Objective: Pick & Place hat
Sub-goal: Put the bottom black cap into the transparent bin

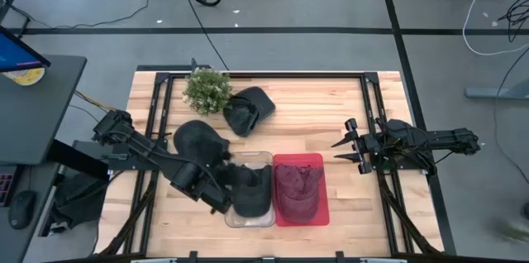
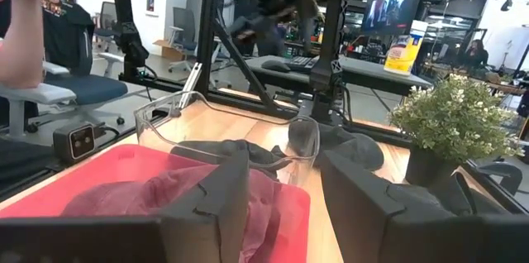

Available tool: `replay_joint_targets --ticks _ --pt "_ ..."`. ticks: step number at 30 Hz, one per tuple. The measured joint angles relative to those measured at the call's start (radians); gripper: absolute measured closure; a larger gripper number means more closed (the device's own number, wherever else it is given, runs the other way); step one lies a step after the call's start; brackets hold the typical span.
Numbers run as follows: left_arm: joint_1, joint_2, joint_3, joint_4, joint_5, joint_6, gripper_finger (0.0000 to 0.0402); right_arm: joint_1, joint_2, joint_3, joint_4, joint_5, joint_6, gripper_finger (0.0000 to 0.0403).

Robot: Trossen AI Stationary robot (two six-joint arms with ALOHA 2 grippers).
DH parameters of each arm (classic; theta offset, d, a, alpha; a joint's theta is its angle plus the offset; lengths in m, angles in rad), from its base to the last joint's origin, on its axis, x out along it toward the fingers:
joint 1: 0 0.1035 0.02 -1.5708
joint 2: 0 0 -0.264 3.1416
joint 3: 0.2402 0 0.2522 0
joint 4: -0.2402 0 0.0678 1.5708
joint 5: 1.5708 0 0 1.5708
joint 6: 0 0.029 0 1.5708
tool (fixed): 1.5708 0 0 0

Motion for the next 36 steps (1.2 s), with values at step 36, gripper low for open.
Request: replay_joint_targets --ticks 36 --pt "0.346 -0.669 -0.891 0.459 0.143 -0.144 0.0236 0.000 0.000 0.001 0.002 0.000 0.008 0.0246"
